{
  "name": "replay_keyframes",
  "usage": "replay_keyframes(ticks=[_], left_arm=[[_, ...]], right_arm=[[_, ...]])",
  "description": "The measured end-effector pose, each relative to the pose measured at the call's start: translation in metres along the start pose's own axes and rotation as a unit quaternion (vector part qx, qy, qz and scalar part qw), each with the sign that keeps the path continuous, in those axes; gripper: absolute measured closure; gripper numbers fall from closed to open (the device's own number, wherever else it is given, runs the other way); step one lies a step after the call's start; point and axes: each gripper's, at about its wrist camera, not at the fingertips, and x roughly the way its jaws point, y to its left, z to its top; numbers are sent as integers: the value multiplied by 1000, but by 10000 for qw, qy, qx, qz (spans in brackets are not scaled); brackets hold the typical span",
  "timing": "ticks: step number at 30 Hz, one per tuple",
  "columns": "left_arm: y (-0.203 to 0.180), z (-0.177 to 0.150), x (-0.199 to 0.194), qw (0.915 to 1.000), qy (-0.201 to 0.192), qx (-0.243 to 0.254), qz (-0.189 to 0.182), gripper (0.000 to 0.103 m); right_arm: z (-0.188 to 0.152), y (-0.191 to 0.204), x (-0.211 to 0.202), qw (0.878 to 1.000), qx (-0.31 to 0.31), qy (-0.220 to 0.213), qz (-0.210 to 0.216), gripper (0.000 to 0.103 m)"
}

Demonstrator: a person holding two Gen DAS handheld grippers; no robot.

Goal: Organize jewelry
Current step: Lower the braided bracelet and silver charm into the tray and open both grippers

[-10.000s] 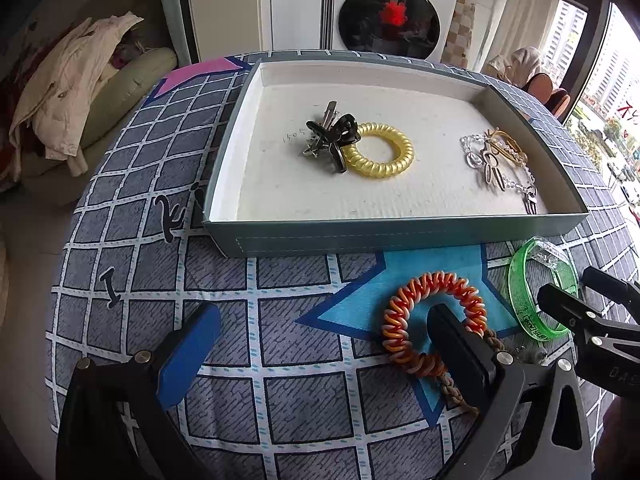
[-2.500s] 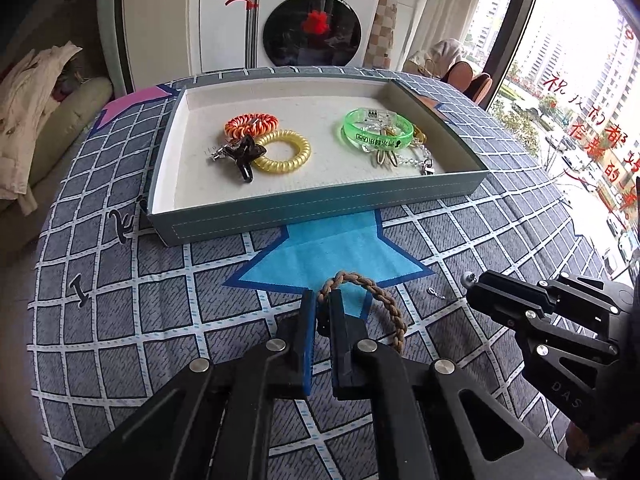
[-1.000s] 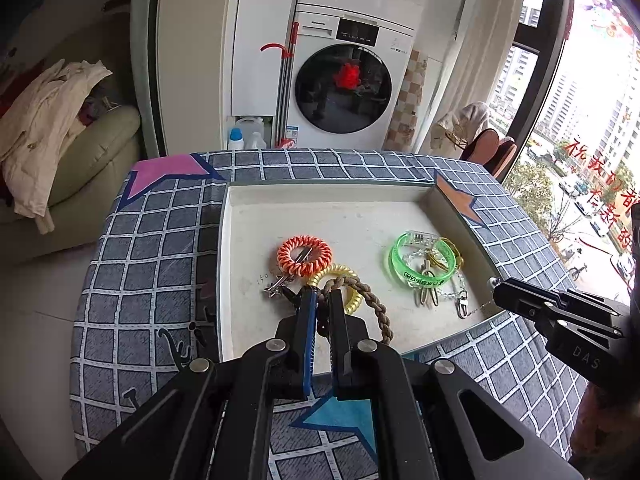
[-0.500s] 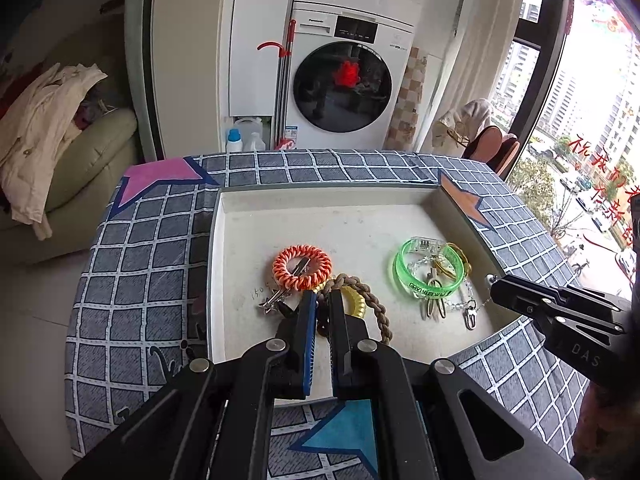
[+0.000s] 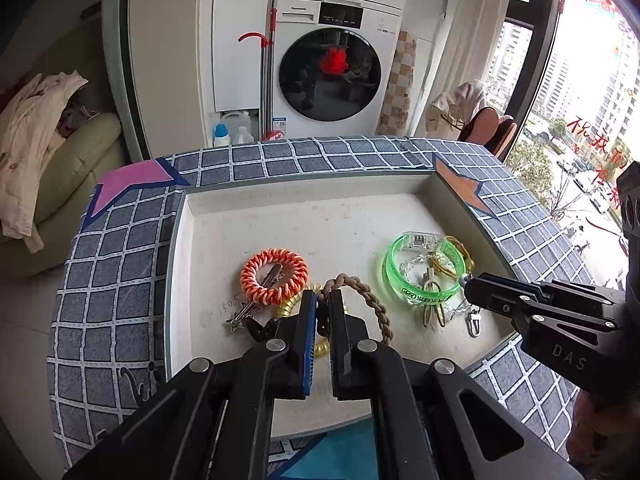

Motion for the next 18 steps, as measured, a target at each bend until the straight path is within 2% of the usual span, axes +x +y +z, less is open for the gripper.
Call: replay_keyframes(ticks=[8,18], left_arm=[[4,-4,24,9995,206,-26,220,77],[3,-5,36,9981,201,119,575,77]], right_arm=[[3,-3,19,9999,79,50,-137,91],[11,-3,26,9996,75,-56,-267,91]])
